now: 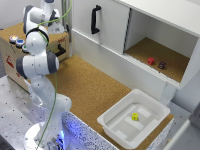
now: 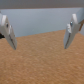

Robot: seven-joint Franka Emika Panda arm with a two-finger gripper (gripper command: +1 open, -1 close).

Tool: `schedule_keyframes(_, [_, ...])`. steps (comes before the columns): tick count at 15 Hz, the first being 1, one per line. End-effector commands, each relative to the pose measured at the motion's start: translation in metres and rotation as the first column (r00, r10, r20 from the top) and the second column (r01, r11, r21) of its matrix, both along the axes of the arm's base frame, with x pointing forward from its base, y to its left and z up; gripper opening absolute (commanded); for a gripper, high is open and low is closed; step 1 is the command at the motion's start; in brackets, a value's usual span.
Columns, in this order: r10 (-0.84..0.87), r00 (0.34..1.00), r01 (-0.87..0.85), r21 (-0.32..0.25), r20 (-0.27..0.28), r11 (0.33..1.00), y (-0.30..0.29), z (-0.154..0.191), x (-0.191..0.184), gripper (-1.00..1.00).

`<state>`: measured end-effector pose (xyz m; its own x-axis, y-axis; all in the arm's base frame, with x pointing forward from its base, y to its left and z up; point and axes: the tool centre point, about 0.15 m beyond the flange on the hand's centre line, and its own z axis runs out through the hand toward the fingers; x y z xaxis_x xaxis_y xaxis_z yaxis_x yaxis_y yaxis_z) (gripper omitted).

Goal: Push the red button to turn off the red light

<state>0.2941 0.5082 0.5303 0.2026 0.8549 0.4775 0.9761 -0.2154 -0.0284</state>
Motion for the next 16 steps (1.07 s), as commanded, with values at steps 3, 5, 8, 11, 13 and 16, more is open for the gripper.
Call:
schedule_keyframes(3, [0.117,0.992,-0.123,-0.172,-0.045,0.977,0.048,0.009,-0.018,1.0])
schedule_keyframes(5, [0.117,0.992,-0.123,-0.172,-0.045,0.977,0.048,0.009,-0.018,1.0])
schedule_keyframes(8, [0.117,0.992,-0.123,-0.172,-0.045,0.977,0.048,0.009,-0.018,1.0])
schedule_keyframes(11, [0.118,0.992,-0.12,-0.059,-0.035,0.991,0.029,0.002,-0.029,1.0])
schedule_keyframes(13, [0.103,0.982,-0.135,-0.209,-0.156,0.969,0.037,0.006,-0.052,1.0])
schedule_keyframes(16, [0.015,0.961,-0.14,-0.435,-0.278,0.889,0.046,-0.005,-0.092,1.0])
